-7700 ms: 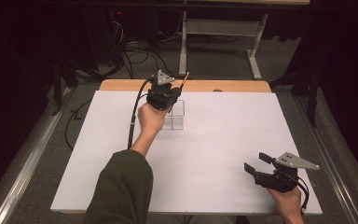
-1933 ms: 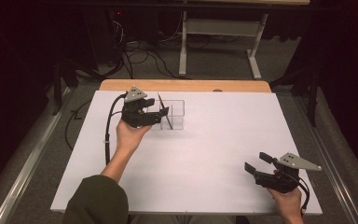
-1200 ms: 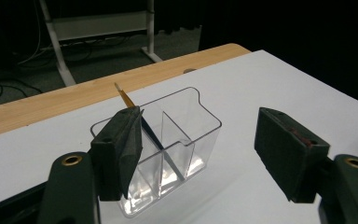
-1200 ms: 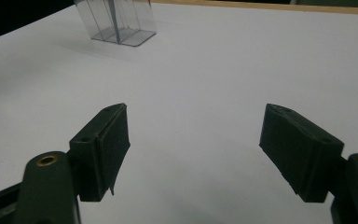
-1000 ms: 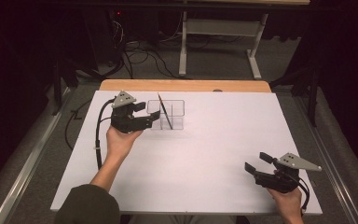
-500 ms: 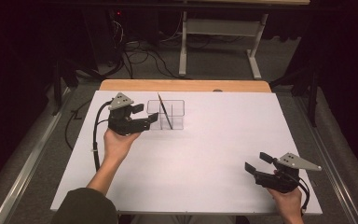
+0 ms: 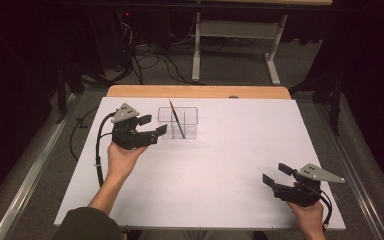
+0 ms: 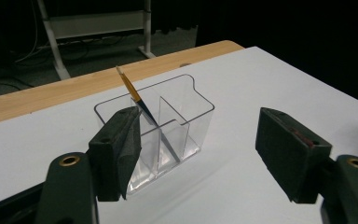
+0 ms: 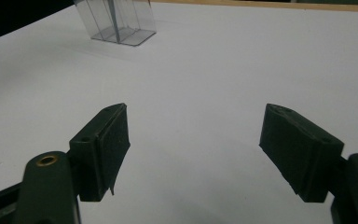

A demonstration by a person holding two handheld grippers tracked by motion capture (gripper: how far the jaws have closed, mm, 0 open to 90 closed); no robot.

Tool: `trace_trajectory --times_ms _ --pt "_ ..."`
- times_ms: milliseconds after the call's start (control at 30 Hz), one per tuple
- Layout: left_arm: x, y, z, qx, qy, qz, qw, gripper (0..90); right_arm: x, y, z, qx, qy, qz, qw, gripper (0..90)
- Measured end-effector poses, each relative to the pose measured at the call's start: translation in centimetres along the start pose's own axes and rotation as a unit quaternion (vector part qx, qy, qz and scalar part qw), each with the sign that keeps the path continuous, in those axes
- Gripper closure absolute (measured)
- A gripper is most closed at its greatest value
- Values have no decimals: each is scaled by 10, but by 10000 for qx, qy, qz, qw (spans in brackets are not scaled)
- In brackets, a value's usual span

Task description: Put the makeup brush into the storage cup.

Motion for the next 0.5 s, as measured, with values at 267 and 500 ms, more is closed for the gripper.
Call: trace_trajectory --times_ms 267,500 --pt "7 1 -6 -10 34 7 10000 312 0 0 0 -20 -13 -1 10000 256" --pt "14 3 -10 -3 84 8 10000 310 0 -1 0 1 -25 6 10000 256"
Point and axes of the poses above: each handheld gripper's, and its own axes: x roughly backward along the jaws, z roughly out of its top, y roughly to its right, the point moved 4 cm from there along -x, roughly forward along the jaws, and after that the axes turned 13 degrees about -z, right-handed, at the moved point
